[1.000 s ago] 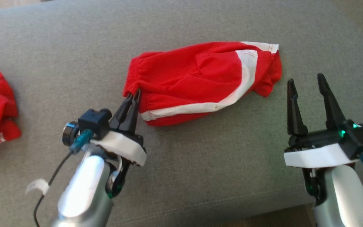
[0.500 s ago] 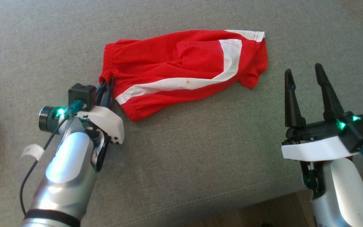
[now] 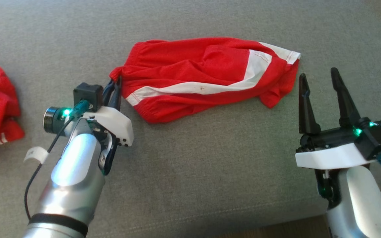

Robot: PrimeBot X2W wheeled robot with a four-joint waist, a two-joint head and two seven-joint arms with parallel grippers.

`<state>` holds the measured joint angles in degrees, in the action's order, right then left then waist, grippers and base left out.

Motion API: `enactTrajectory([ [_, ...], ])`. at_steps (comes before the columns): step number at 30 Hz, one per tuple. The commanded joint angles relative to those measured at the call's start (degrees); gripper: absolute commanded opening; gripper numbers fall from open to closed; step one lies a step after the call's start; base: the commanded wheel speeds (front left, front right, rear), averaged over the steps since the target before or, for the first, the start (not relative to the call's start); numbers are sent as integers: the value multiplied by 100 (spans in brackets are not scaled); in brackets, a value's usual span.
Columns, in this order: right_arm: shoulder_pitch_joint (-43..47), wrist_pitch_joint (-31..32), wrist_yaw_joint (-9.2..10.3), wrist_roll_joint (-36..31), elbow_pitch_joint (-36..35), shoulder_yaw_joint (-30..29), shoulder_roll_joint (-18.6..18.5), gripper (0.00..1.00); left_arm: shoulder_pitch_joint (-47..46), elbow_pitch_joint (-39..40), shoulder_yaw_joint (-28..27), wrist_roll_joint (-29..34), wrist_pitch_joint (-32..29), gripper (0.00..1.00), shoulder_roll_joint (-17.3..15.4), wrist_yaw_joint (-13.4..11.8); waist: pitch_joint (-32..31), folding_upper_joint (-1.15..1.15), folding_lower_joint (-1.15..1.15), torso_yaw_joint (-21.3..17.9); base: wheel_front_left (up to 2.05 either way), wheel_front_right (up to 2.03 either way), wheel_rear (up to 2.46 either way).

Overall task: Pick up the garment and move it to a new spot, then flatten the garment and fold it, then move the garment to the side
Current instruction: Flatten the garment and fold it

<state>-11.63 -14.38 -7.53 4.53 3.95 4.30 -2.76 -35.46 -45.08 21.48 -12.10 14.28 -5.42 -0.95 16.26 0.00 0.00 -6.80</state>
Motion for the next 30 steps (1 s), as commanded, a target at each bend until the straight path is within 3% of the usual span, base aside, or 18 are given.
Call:
enactTrajectory([
  [1, -146, -62, 4, -24, -142, 140, -12, 100, -203, 123, -130, 28, 70, 31, -116, 65, -46, 0, 0, 35, 0, 0, 0],
  [2, -145, -62, 4, -22, -128, 143, -12, 100, -192, 97, -109, 29, 70, 91, -96, 93, -69, 0, 0, 48, 0, 0, 0],
  [3, -140, -62, 4, -20, -114, 145, -12, 100, -180, 82, -112, 21, 71, 100, -78, 89, -96, 0, 0, 59, 0, 0, 0],
  [19, 101, -62, 4, -73, -79, -48, -12, 100, 874, 1377, -747, -205, 72, 100, 1, -178, -574, 0, 0, 393, 0, 0, 0],
  [30, 331, -62, 4, -131, -68, -89, -12, 100, 2031, 3091, -1009, -432, 72, 100, 229, -275, -768, 0, 0, 715, 0, 0, 0],
])
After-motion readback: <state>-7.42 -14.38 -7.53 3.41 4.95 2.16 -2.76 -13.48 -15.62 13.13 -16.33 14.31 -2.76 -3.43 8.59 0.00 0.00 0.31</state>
